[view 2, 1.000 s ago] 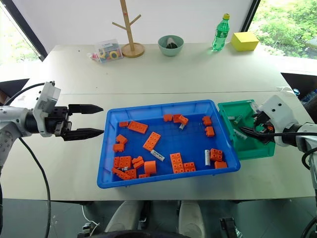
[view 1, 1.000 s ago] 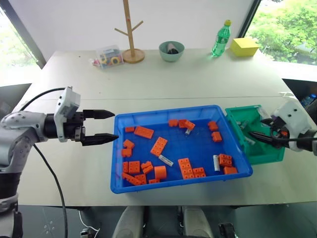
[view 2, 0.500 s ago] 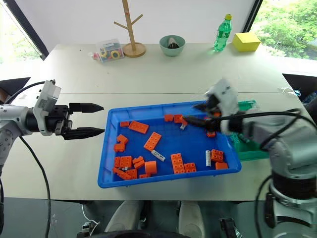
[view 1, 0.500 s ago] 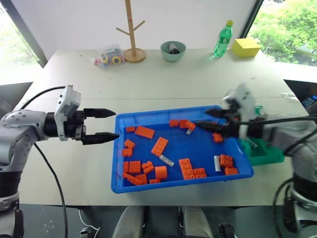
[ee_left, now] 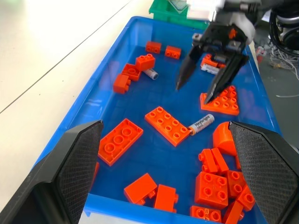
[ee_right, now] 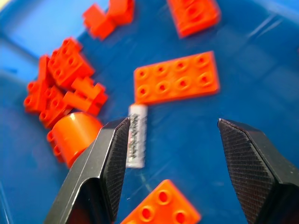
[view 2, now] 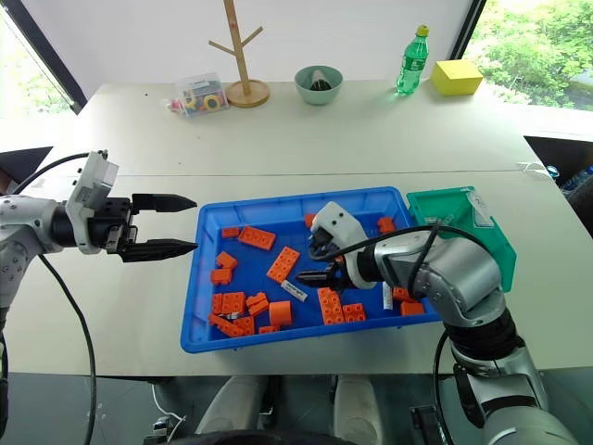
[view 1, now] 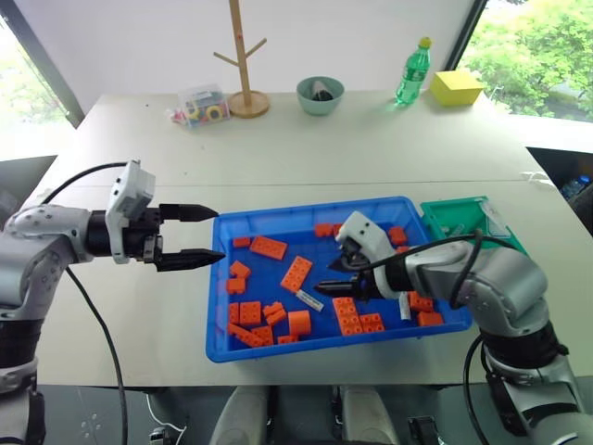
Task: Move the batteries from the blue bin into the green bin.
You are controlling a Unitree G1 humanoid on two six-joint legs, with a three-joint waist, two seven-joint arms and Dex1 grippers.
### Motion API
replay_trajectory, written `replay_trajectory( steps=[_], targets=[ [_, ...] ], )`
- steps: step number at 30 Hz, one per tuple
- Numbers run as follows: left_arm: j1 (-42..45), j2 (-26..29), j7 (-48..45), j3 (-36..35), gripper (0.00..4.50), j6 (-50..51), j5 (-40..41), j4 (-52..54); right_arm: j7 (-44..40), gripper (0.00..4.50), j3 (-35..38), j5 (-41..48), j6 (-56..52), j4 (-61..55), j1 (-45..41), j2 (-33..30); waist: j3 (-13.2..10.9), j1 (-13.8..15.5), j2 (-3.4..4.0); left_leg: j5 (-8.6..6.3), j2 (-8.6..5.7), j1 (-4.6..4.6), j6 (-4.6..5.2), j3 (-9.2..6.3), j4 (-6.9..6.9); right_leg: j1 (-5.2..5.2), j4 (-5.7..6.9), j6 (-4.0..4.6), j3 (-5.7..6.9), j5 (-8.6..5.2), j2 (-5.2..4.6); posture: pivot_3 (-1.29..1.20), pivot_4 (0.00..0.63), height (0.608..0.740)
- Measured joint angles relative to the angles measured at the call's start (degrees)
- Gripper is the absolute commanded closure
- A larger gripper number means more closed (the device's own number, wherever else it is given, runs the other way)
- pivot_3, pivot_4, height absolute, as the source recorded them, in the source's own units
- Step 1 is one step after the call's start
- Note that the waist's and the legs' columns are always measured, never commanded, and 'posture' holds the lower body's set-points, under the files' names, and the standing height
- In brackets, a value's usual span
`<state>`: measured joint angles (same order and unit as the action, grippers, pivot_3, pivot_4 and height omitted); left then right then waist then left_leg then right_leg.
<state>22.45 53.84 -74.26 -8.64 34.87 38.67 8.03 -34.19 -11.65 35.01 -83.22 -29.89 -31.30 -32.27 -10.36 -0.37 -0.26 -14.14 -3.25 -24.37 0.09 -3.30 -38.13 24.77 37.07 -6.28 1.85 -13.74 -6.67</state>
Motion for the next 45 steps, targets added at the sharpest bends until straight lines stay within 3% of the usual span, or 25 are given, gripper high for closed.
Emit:
replay_trajectory(
  steps=[14, 17, 21, 22, 28, 32, 34, 37, 39, 41, 44, 45],
  targets=[
    [-0.1, 0.0, -0.6, 0.0, 0.0, 0.0, -0.4, 0.0, -2.1, 1.45, -12.6, -5.5, 12.3, 5.2, -1.4, -0.9, 0.0, -0.5, -0.01, 0.0, 0.02, 0.06, 0.0, 0.0, 0.01, -0.01, 0.04, -0.01, 0.0, 0.0, 0.08, 0.0, 0.15, 0.703],
    [0.4, 0.0, -0.6, 0.0, 0.0, 0.0, -0.5, 0.0, -2.8, 2.17, -14.6, -8.0, 16.2, 6.0, -1.4, -2.0, 0.0, -0.5, -0.02, 0.0, 0.02, 0.09, 0.0, 0.0, 0.0, -0.04, 0.03, -0.01, 0.0, 0.0, 0.08, 0.0, 0.15, 0.703],
    [0.9, 0.0, -0.6, 0.0, 0.0, 0.0, -0.6, -0.2, -3.6, 4.2, -15.0, -10.1, 18.7, 7.1, -1.3, -3.1, 0.0, -0.4, -0.03, 0.0, 0.01, 0.13, 0.0, 0.0, 0.0, -0.1, 0.03, -0.01, 0.0, 0.0, 0.07, 0.0, 0.15, 0.703],
    [0.9, 0.0, -0.6, 0.1, 0.0, 0.0, -0.6, -0.2, -3.9, 4.42, -14.9, -10.1, 18.6, 7.1, -1.2, -3.1, 0.0, -0.4, -0.03, 0.0, 0.01, 0.13, 0.0, 0.0, 0.0, -0.1, 0.03, -0.01, 0.0, 0.0, 0.08, 0.0, 0.15, 0.703],
    [2.1, -0.2, -1.0, 1.2, 0.0, 0.0, -0.6, -0.3, -5.2, 4.42, -10.1, -6.8, 14.7, 6.4, -1.0, -3.1, 0.0, -0.4, -0.03, 0.0, 0.01, 0.12, 0.0, 0.0, 0.0, -0.09, 0.03, -0.01, -0.01, 0.0, 0.07, 0.0, 0.15, 0.703],
    [2.2, -0.7, -1.2, 1.5, 0.0, 0.0, -0.6, -0.3, -5.9, 4.42, 2.5, -1.7, 10.1, 5.4, -5.3, -4.9, 0.0, -0.3, -0.01, 0.0, 0.01, 0.1, 0.0, 0.0, 0.0, -0.07, 0.03, -0.01, 0.0, 0.0, 0.06, 0.0, 0.15, 0.703],
    [2.4, -1.0, -1.2, 2.0, 0.0, 0.0, -0.6, -0.3, -6.4, 4.42, 8.8, -1.0, 9.8, 5.4, -7.4, -9.5, 0.0, 0.0, -0.01, 0.0, 0.01, 0.09, 0.0, -0.02, 0.01, -0.08, 0.0, -0.01, 0.02, -0.01, 0.06, 0.0, 0.15, 0.703],
    [2.4, -1.4, -1.2, 2.6, 0.0, 0.0, -0.6, -0.4, -9.0, 4.42, 17.6, -3.1, 12.8, 9.4, -2.5, -24.2, 0.0, 1.3, -0.08, -0.08, -0.04, 0.0, 0.12, 0.0, 0.01, -0.13, -0.2, -0.04, 0.05, -0.02, 0.01, 0.0, 0.15, 0.703],
    [2.6, -1.7, -1.2, 2.9, 0.0, -0.2, -0.7, -0.8, -10.3, 4.42, 21.4, -4.6, 14.5, 12.2, 2.2, -28.6, 0.0, 1.1, -0.1, -0.09, -0.03, 0.01, 0.16, 0.09, 0.01, -0.14, -0.22, -0.05, 0.04, -0.02, -0.05, 0.0, 0.15, 0.703],
    [2.8, -2.3, -1.2, 3.2, 0.0, -0.4, -0.7, -0.9, -11.9, 4.42, 23.9, -6.0, 17.4, 14.3, 9.3, -32.5, 0.0, 1.1, -0.1, -0.11, -0.03, 0.02, 0.19, 0.12, 0.01, -0.14, -0.22, -0.05, 0.03, -0.02, -0.08, 0.0, 0.15, 0.703],
    [3.1, -2.9, -1.2, 3.4, 0.0, -0.7, -1.0, -1.3, -12.4, 4.42, 26.2, -7.9, 20.0, 15.8, 16.0, -33.5, -0.1, 0.4, -0.05, -0.11, 0.02, 0.09, 0.19, 0.21, 0.0, -0.13, -0.17, -0.05, -0.07, -0.02, -0.11, 0.0, 0.15, 0.703],
    [3.2, -2.9, -1.3, 3.4, 0.0, -0.8, -1.0, -1.4, -12.3, 3.92, 26.4, -8.0, 20.4, 15.8, 17.1, -33.5, -0.1, 0.1, -0.05, -0.11, 0.04, 0.1, 0.19, 0.21, 0.0, -0.13, -0.16, -0.04, -0.07, -0.02, -0.1, 0.0, 0.15, 0.703]
  ],
)
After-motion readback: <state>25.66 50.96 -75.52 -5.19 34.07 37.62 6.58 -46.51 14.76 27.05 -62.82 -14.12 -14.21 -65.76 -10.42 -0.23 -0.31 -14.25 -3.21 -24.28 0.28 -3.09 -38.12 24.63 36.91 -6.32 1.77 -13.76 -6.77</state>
